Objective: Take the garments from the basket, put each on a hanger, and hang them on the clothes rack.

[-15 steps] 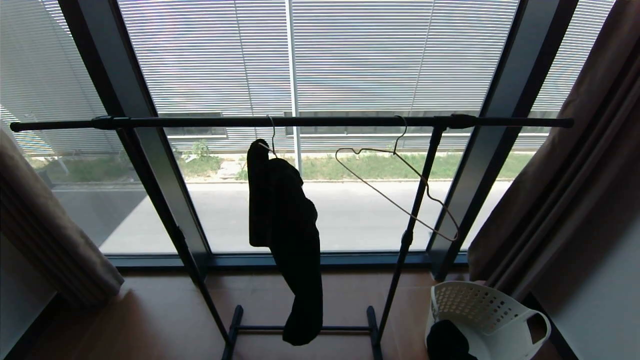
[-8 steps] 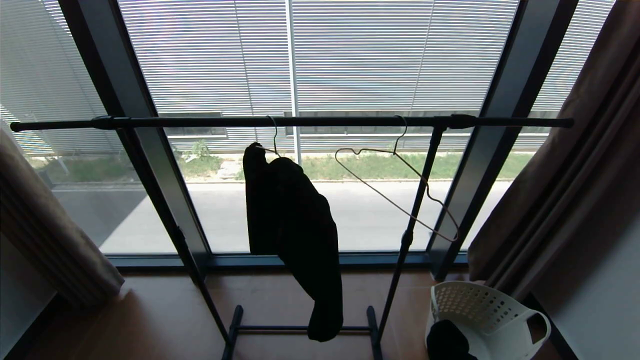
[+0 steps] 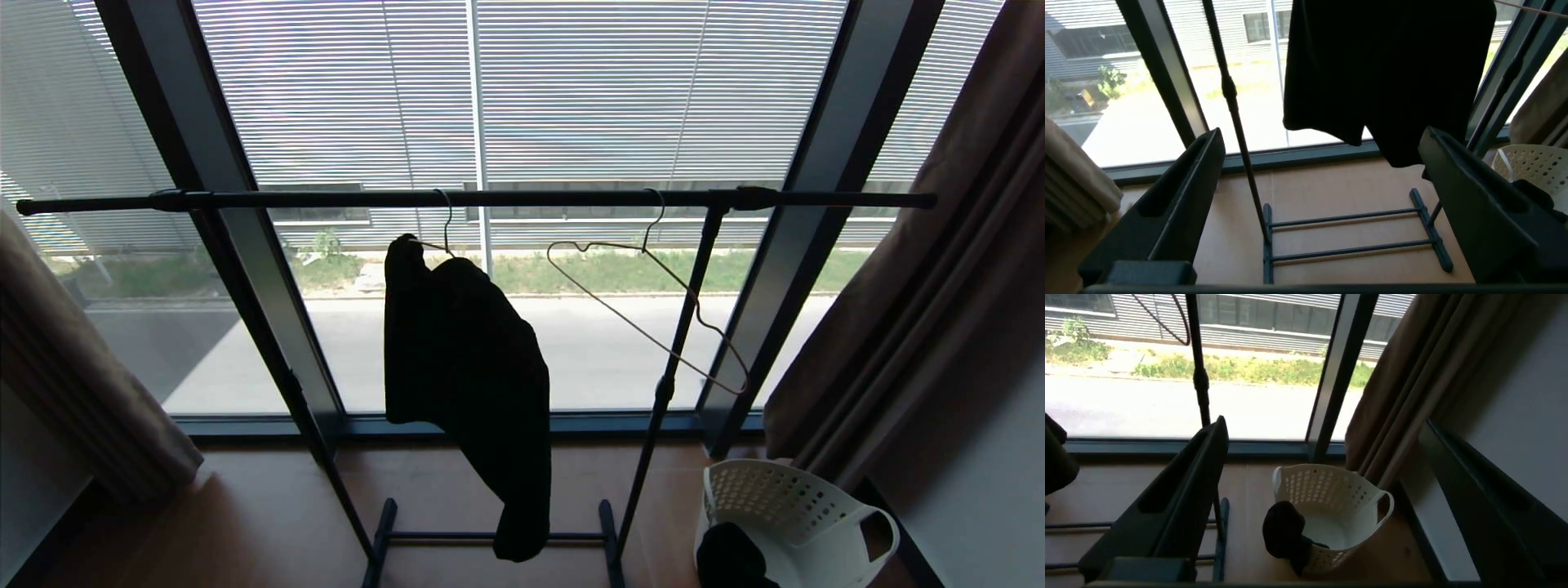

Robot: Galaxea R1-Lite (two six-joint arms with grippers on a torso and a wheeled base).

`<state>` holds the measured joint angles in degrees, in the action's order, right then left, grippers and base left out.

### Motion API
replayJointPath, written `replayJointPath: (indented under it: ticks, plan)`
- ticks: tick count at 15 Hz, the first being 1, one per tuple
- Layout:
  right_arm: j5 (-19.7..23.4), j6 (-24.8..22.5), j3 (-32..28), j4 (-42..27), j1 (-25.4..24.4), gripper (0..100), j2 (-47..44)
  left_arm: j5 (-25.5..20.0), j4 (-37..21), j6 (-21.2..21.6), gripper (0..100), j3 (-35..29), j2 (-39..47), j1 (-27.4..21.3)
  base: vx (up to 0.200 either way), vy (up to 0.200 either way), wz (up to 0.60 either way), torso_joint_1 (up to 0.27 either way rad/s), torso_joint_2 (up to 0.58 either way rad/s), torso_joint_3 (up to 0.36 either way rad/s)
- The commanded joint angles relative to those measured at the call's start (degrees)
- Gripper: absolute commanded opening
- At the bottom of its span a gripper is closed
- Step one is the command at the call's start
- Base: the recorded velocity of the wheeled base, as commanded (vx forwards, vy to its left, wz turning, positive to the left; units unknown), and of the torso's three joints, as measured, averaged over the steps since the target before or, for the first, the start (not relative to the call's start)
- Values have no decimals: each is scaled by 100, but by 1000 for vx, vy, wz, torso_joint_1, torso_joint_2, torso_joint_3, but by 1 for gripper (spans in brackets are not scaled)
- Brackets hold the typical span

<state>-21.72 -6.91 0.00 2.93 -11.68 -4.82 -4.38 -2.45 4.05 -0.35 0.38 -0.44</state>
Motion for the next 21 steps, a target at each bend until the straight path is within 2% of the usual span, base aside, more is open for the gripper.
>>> replayJointPath:
  ticks: [1, 3, 4, 5, 6, 7, 9, 11, 12, 14, 16, 17, 18, 21]
  plan:
    - [-148, -363, 0, 24, 175, 100, -46, -2, -1, 0, 100, 0, 24, 0, 0, 0, 0, 0, 0, 0]
    - [-289, -539, 0, 33, 1265, 100, 77, -2, -1, 0, 100, 0, 24, 0, 0, 0, 0, 0, 0, 0]
    - [-280, -487, 0, 24, 1361, 100, 165, -11, -1, 0, 100, 0, 24, 0, 0, 0, 0, 0, 0, 0]
    - [-209, -478, 0, 33, 1177, 100, 394, -11, -1, 0, 100, 0, 24, 0, 0, 0, 0, 0, 0, 0]
    - [45, -416, 0, 24, 1150, 100, 482, -11, -1, 0, 100, 0, 24, 0, 0, 0, 0, 0, 0, 0]
    - [1074, -135, 0, 33, 1150, 100, 429, -11, -1, 8, 100, 0, 24, 0, 0, 0, 0, 0, 0, 0]
    - [1592, -12, 0, 68, 1106, 100, 279, -2, 8, -27, 100, 0, 15, 0, 0, 0, 0, 0, 0, 0]
    - [1583, -73, 0, 77, 1124, 100, 385, 7, 8, -18, 100, 0, 15, 0, 0, 0, 0, 0, 0, 0]
    - [1583, 155, 0, 50, 1133, 100, 473, -2, 8, 8, 100, 0, 24, 0, 0, 0, 0, 0, 0, 0]
    - [1627, 1131, 0, -187, 1141, 100, 473, -11, 8, 8, 100, 0, 24, 0, 0, 0, 0, 0, 0, 0]
    - [1636, 964, 0, -196, 1150, 100, 473, -11, 8, 8, 100, 0, 24, 0, 0, 0, 0, 0, 0, 0]
    - [1794, 674, 0, -240, 1141, 100, 464, -11, -1, 8, 100, 0, 24, 0, 0, 0, 0, 0, 0, 0]
    - [2102, 603, 0, -231, 1150, 100, 464, -11, 8, 0, 100, 0, 24, 0, 0, 0, 0, 0, 0, 0]
    - [2208, 630, 0, -240, 1150, 100, 473, -11, 8, 0, 100, 0, 24, 0, 0, 0, 0, 0, 0, 0]
